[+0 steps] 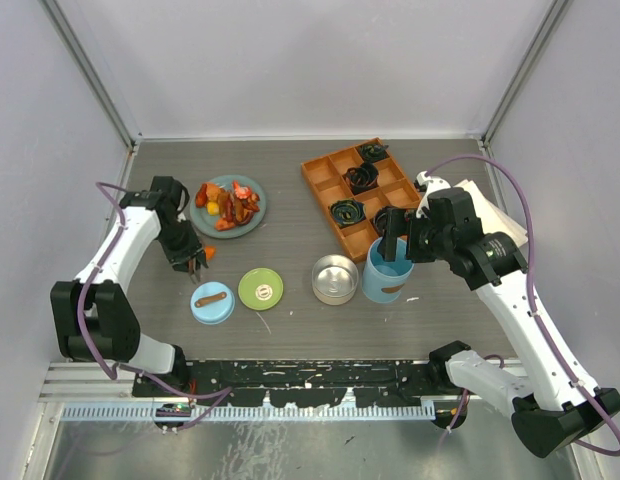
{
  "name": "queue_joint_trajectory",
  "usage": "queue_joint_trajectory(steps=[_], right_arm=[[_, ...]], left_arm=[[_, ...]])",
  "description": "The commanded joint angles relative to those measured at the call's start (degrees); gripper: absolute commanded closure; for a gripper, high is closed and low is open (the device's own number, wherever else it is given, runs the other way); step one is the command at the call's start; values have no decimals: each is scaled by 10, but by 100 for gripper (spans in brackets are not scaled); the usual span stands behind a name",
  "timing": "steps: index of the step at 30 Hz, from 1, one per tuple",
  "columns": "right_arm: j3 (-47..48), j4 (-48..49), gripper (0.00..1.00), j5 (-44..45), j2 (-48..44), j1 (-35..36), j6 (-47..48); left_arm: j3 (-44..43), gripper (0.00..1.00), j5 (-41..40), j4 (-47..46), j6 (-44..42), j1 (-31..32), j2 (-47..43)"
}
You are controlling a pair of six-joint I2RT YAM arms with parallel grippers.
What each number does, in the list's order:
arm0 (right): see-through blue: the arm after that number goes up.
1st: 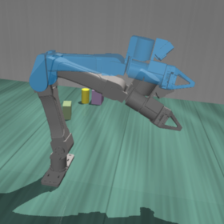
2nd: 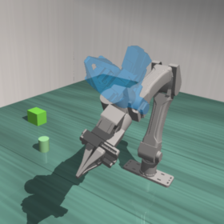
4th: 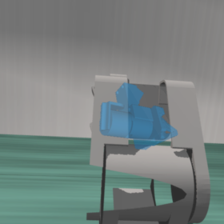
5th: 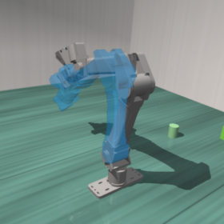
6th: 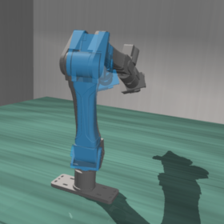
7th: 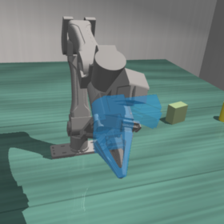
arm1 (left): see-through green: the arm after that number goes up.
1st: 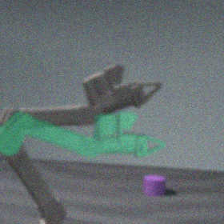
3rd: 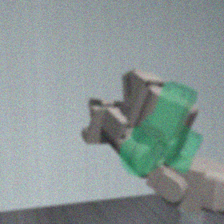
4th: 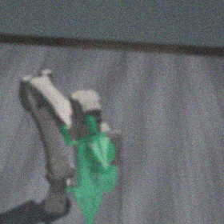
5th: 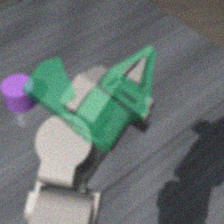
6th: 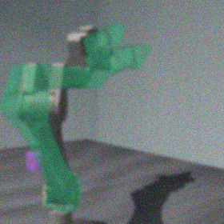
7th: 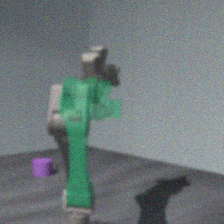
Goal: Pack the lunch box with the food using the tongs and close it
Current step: Pick up the fake food at the center of the board.
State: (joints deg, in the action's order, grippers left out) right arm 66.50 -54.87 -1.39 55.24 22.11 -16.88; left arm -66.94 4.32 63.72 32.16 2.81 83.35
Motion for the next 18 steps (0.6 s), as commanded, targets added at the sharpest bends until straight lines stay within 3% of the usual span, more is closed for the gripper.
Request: queue_joint_trajectory(steps=[1, 4, 10, 18], right_arm=[[4, 26, 0, -5, -4, 1, -6], [6, 26, 0, -7, -3, 1, -7], [6, 27, 0, -10, -3, 1, -10], [7, 28, 0, -9, -2, 1, -11]], left_arm=[[-22, 63, -2, 30, -22, 9, -7], [-24, 58, 6, 39, -32, 13, -6], [-19, 58, 16, 49, -53, 18, 6], [-22, 75, 1, 48, -54, 31, 22]])
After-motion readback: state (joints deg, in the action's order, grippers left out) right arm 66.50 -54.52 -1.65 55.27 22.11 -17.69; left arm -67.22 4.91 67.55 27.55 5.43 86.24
